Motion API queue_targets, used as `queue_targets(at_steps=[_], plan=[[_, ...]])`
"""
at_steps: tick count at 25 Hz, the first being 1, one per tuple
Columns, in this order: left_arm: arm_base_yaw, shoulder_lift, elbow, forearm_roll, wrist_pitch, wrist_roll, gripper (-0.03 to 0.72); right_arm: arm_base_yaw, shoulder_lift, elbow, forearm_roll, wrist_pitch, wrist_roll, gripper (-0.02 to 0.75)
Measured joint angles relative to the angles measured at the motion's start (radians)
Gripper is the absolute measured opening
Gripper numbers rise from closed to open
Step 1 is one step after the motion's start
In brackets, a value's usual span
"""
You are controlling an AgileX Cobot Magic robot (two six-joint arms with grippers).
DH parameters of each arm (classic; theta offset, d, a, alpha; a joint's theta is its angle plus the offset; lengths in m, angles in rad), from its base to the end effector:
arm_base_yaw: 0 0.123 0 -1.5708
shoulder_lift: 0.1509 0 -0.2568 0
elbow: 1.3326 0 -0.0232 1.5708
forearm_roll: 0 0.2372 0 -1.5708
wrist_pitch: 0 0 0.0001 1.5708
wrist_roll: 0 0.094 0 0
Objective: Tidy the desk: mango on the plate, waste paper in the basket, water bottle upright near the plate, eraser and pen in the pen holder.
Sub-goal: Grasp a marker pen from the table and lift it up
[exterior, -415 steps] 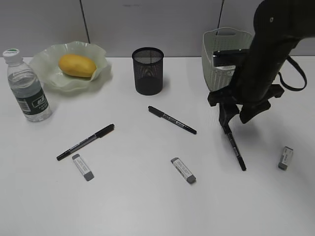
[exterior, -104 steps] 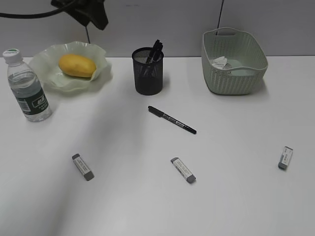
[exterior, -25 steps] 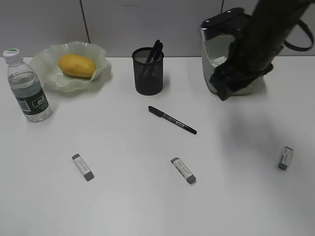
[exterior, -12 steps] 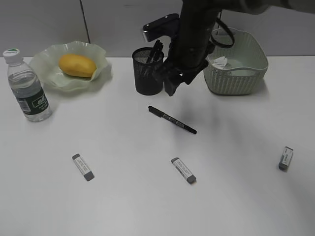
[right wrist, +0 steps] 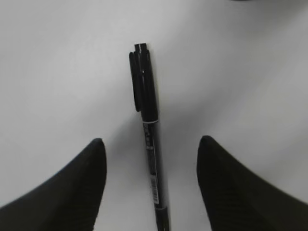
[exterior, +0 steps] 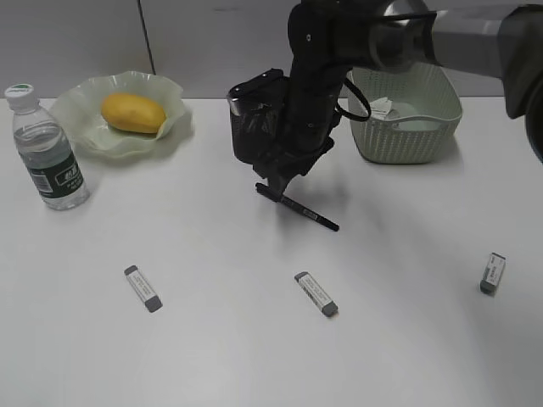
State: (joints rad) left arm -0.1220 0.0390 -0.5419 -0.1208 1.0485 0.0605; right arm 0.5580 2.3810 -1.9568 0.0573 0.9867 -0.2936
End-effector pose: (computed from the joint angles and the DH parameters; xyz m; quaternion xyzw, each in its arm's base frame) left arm 0.0146 -0.0117 0.2816 0.0793 0.8440 -0.0765 0.5249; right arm 0.3921 0.2500 0.1225 -0.3981 0.9086 0.0417 0.1188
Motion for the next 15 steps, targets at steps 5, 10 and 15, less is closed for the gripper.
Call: queue_targets(at_steps=[5,10,15], plan=[[0.000,0.000,0.000,0.000,0.000,0.000,0.376,0.000,0.026,0.000,0.000,-0.058,-0.052,0.477],[0.000,0.000,0.000,0.000,0.000,0.000,0.376,0.000,0.029,0.000,0.005,-0.113,-0.079,0.471],[0.000,0.000,0.000,0.000,0.000,0.000,0.376,0.000,0.045,0.000,0.064,-0.133,-0.118,0.444]])
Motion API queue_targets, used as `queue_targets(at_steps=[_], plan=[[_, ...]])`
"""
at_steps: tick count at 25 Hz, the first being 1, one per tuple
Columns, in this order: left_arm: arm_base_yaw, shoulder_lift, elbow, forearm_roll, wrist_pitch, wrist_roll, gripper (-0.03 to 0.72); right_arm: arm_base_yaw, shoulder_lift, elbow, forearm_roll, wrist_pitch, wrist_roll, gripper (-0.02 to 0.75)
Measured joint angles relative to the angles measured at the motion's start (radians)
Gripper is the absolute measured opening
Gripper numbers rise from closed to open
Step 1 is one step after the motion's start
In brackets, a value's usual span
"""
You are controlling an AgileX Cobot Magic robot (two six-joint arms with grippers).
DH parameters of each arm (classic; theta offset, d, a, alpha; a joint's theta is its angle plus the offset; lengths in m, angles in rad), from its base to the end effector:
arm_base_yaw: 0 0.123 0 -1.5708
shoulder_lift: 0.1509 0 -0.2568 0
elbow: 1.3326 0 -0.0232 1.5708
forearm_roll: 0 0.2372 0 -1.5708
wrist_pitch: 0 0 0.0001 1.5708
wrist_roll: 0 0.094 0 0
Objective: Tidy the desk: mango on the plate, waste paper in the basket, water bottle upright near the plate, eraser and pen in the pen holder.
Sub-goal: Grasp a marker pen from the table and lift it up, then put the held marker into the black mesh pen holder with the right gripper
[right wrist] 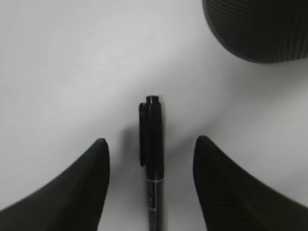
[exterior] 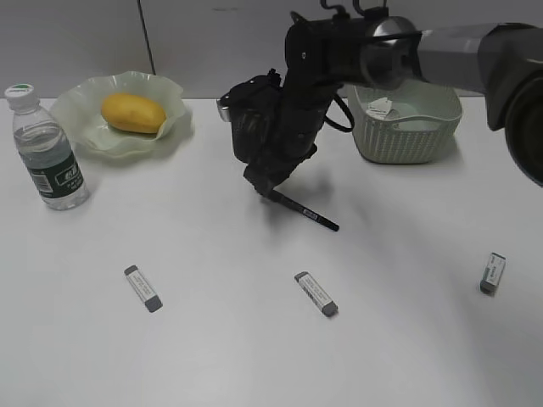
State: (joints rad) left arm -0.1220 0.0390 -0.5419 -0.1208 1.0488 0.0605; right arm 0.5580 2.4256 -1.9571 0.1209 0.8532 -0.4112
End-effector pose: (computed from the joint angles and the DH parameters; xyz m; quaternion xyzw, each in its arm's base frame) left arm 0.0146 -0.0117 0.2815 0.0793 0.8441 -0.0765 0.5248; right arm 0.4000 0.2597 0.1055 -0.4305 0.8855 0.0636 0.1629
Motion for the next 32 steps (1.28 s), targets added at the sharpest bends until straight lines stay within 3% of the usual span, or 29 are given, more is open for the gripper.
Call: queue_targets(at_steps=[10,20,26,32], plan=[[0.000,0.000,0.000,0.000,0.000,0.000,0.376,0.000,0.051,-0.001,0.007,-0.024,-0.008,0.417],[0.000,0.000,0.000,0.000,0.000,0.000,0.376,0.000,0.052,-0.005,-0.022,-0.019,-0.008,0.145],[0.000,0.000,0.000,0.000,0.000,0.000,0.376,0.000,0.035,-0.048,-0.013,0.065,-0.008,0.143],[0.000,0.000,0.000,0.000,0.000,0.000,0.376,0.000,-0.087,-0.095,0.124,0.098,-0.032,0.143]])
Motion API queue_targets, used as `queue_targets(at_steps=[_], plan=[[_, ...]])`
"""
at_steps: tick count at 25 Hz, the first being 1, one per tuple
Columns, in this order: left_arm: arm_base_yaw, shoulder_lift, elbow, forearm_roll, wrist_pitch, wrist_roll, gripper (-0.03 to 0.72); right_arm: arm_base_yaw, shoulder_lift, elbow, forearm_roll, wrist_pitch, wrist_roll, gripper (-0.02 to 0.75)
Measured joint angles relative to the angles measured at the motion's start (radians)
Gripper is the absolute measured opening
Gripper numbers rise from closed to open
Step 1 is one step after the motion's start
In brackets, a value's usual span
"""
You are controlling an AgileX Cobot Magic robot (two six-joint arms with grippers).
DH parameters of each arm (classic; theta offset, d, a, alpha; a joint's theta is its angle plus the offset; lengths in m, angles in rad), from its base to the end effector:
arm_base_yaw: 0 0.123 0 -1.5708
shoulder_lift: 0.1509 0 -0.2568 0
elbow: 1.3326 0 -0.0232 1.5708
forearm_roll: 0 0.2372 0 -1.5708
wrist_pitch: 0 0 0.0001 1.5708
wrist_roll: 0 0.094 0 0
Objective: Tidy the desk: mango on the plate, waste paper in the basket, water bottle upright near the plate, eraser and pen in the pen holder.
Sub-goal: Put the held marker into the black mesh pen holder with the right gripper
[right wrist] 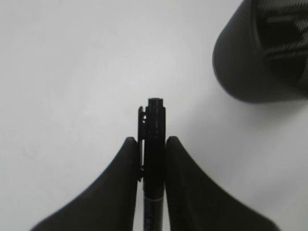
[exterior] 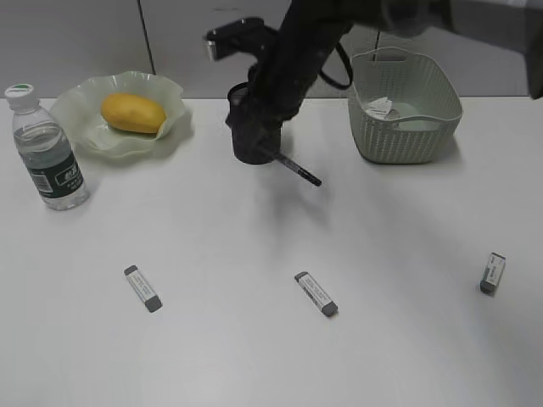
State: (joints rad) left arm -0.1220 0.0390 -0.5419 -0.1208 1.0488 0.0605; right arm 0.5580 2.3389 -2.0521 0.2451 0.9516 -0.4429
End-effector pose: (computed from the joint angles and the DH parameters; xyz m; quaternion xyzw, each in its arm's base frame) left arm 0.0146 -0.0117 0.2815 0.0793 0.8441 -0.0765 0.5248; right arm 0.3973 0.2699 0.1709 -0.4231 0.8750 0.1238 0.2000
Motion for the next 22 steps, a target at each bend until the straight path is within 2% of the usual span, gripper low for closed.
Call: queue_targets(at_steps=[3,9,13,16,22], plan=[[0.000,0.000,0.000,0.000,0.001,0.000,0.376,0.000,-0.063,-0.006,0.044,-0.095,-0.002,0.143],[0.000,0.000,0.000,0.000,0.001,0.000,0.376,0.000,-0.110,-0.007,0.120,-0.516,-0.001,0.143],[0.000,0.000,0.000,0.000,0.001,0.000,0.376,0.000,-0.094,-0.007,0.131,-0.756,-0.001,0.143],[0.000,0.000,0.000,0.000,0.001,0.000,0.376,-0.002,-0.062,-0.007,0.134,-0.857,0.000,0.143],[0.000,0.000,0.000,0.000,0.001,0.000,0.376,-0.002,-0.011,0.050,0.142,-0.952,0.002,0.143]])
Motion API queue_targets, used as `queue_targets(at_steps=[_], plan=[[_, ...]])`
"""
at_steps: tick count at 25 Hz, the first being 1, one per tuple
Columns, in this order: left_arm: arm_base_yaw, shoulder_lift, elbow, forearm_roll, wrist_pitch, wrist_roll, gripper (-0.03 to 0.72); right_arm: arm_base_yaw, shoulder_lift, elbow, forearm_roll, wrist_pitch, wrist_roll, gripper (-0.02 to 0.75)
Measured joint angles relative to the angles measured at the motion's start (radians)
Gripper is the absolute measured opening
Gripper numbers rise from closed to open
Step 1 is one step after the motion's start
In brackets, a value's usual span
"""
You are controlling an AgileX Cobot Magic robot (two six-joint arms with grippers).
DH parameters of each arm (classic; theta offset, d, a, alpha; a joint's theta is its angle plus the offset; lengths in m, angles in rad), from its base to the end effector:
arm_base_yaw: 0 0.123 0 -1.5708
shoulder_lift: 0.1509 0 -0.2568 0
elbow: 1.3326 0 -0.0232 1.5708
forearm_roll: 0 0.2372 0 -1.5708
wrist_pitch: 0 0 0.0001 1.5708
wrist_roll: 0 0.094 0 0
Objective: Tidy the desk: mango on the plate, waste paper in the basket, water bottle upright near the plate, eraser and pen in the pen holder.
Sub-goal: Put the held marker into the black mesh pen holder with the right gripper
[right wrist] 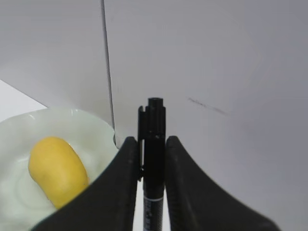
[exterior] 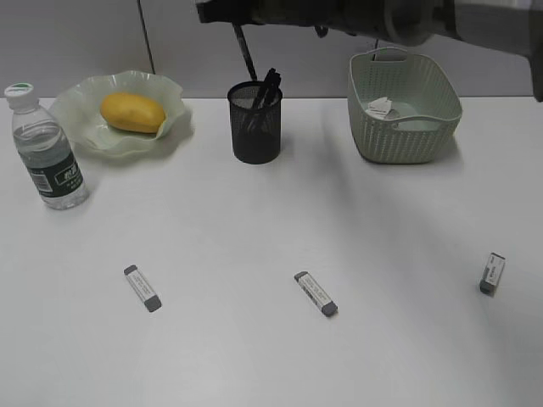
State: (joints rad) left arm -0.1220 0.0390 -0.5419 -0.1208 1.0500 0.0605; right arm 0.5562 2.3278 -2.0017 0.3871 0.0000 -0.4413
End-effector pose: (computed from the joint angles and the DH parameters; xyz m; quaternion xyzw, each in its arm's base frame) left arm 0.0145 -0.0117 0.2814 0.0794 0.8444 -0.0765 0.5243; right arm 0.4498 0.2797 0.2251 -0.2363 0.7500 0.1535 0.5985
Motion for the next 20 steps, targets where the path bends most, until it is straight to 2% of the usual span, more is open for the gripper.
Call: queue_targets(at_steps=[6,20], plan=[[0.000,0.000,0.000,0.000,0.000,0.000,0.376,0.000,0.001,0.067,0.000,-0.054,0.001,0.143],[0.000,0.000,0.000,0.000,0.000,0.000,0.376,0.001,0.013,0.237,-0.001,-0.435,0.052,0.143]])
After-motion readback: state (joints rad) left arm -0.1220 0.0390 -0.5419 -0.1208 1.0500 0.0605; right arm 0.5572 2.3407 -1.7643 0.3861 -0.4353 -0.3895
